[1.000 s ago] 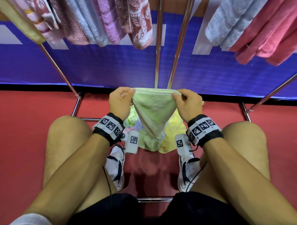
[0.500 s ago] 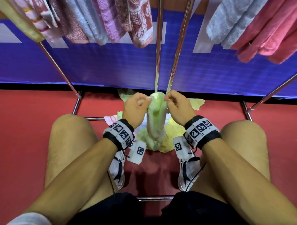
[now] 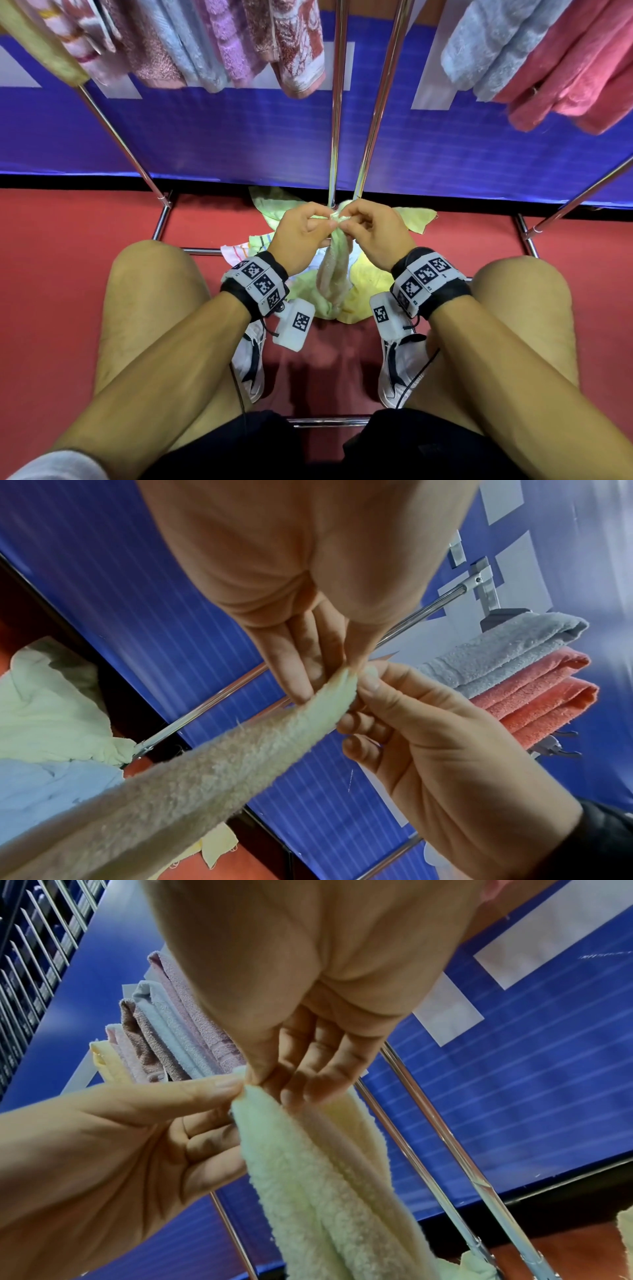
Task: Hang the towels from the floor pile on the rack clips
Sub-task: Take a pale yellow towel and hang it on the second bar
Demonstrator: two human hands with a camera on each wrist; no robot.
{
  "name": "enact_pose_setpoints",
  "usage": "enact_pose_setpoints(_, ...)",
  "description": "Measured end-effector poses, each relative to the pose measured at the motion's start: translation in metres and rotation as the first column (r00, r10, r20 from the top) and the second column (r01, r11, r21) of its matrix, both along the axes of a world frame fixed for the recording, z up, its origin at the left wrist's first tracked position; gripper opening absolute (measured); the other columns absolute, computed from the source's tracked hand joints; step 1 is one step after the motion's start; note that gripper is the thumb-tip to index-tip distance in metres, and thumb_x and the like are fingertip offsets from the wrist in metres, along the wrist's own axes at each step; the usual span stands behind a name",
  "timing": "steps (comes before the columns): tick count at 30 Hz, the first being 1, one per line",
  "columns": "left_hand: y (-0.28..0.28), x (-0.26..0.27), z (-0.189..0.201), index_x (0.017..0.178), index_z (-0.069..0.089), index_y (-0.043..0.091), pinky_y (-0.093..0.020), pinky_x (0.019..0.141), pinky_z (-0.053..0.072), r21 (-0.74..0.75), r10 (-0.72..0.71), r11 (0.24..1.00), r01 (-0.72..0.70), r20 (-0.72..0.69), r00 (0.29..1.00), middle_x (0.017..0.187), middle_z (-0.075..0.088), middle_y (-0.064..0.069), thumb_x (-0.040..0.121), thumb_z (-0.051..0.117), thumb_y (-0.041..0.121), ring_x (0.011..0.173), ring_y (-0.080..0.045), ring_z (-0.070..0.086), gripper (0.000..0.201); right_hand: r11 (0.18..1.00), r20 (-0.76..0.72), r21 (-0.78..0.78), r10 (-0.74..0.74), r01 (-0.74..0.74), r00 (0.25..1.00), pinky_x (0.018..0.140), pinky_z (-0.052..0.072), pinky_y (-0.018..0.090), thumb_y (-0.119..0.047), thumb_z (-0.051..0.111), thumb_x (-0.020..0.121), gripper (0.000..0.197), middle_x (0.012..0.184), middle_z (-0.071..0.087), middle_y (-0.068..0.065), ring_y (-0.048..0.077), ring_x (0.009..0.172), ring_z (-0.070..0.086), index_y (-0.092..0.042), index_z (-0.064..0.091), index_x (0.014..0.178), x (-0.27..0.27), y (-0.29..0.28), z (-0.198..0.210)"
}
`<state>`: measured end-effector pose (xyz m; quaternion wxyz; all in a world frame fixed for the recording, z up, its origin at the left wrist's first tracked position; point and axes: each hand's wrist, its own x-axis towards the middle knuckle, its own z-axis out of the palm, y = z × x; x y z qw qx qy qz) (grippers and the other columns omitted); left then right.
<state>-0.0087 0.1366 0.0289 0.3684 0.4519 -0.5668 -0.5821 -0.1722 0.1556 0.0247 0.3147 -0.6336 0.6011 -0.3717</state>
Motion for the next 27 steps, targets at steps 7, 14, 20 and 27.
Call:
enact_pose_setpoints(7,-0.002,-0.001,-0.004,0.091,0.062,0.005,-0.031,0.068,0.061,0.032,0.069,0.997,-0.068,-0.021,0.997,0.074,0.074,-0.006,0.095,0.059,0.000,0.071,-0.021,0.074,0.007,0.995,-0.064,-0.098,-0.004,-0.002,0.998,0.073,0.035,0.006,-0.011,0.070,0.086,0.008,0.089,0.046,-0.013,-0.007,0.080,0.049,-0.016,0.074,0.089,0.000,-0.002,-0.006)
enact_pose_setpoints(14,-0.001,-0.001,-0.004,0.083,0.061,0.002,-0.027,0.062,0.059,0.070,0.104,0.992,-0.102,-0.018,0.994,0.068,0.072,-0.007,0.093,0.061,-0.002,0.066,-0.019,0.073,0.010,0.991,-0.119,-0.132,0.021,-0.037,0.993,0.075,0.037,0.012,-0.013,0.068,0.088,0.008,0.090,0.055,-0.008,0.000,0.081,0.051,-0.014,0.075,0.090,0.001,-0.003,-0.007)
enact_pose_setpoints(20,-0.002,-0.001,-0.008,0.085,0.065,0.006,-0.036,0.072,0.061,0.045,0.099,0.994,-0.102,0.061,0.993,0.080,0.070,-0.022,0.093,0.060,0.000,0.073,-0.023,0.070,0.012,0.988,-0.117,-0.155,0.007,-0.025,0.993,0.074,0.037,0.012,-0.016,0.071,0.085,0.005,0.085,0.052,-0.017,-0.008,0.078,0.050,-0.013,0.075,0.087,0.003,-0.003,-0.011)
enact_pose_setpoints(27,-0.002,-0.001,-0.009,0.091,0.067,0.004,-0.038,0.075,0.062,0.054,0.098,0.993,-0.100,0.044,0.994,0.083,0.073,-0.014,0.094,0.061,0.003,0.079,-0.025,0.074,0.006,0.984,-0.107,-0.181,-0.020,0.001,0.994,0.071,0.033,0.004,-0.016,0.072,0.085,0.004,0.084,0.051,-0.019,-0.010,0.079,0.051,-0.013,0.075,0.085,0.002,-0.003,-0.013)
